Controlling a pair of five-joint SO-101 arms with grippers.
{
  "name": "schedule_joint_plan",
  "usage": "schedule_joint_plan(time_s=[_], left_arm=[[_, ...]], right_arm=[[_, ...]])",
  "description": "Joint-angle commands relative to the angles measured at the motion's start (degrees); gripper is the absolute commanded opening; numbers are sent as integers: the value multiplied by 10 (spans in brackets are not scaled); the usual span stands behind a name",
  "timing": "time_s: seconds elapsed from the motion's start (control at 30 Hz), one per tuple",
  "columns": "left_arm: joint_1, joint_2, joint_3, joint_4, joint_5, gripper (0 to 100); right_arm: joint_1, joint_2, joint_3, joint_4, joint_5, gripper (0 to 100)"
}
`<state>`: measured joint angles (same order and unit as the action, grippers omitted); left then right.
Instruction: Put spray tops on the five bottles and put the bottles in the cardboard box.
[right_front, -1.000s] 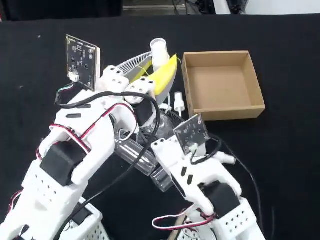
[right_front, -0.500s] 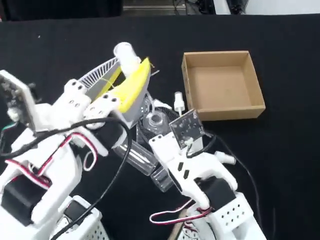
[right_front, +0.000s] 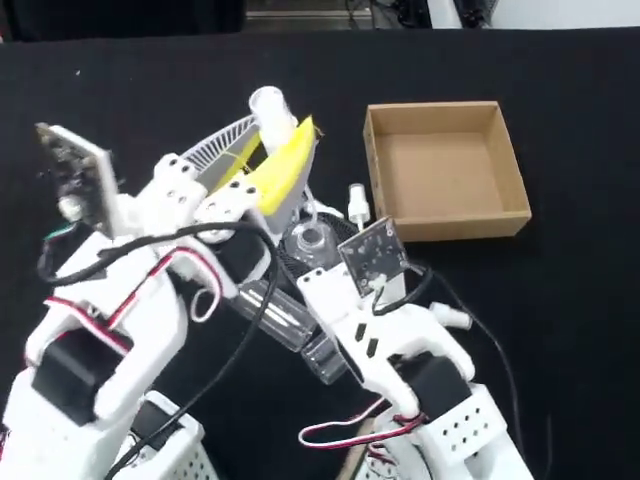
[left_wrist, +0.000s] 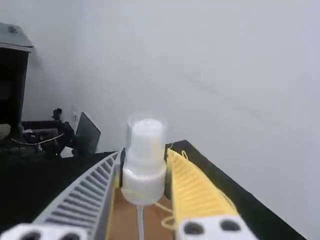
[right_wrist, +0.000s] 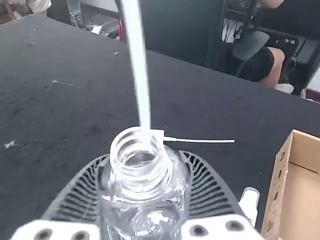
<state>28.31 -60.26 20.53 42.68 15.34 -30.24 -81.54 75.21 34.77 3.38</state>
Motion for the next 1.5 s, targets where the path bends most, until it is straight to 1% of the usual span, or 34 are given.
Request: schedule_joint_plan(time_s=[0.0,0.17,0.37,0.5,0.57,0.63,0.77,0.83,0.93,1.0,1.1,1.27,1.4,1.47], left_arm=[[5,-7,21,-31,8,29],[2,-7,45,-42,8,29],[4,-7,92,-50,9,30],[6,-8,167,-141,9,30],[6,-8,197,-172,9,30],[10,-8,214,-169,9,30],[21,-12,199,-121,4,36],[27,-14,179,-87,4,88],[27,-9,153,-47,4,218],[22,-8,150,-40,4,257],[17,-14,146,-38,4,235],[-28,-15,122,-37,4,227],[-82,-14,110,-40,4,227],[-90,-9,116,-37,3,227]], right_arm=[[22,4,-20,-14,-3,10],[62,4,-22,-18,-4,10],[66,4,-30,-17,-4,10],[66,4,-30,-14,-4,10],[66,4,-29,-14,-4,10],[66,4,-28,-14,-1,10],[65,4,-28,-14,-1,10],[66,4,-29,-14,-1,10],[66,4,-28,-14,-1,10],[66,4,-28,-14,-1,10],[66,4,-28,-14,0,10],[66,4,-26,-14,0,10],[66,4,-26,-14,0,10],[66,4,-27,-14,0,10]])
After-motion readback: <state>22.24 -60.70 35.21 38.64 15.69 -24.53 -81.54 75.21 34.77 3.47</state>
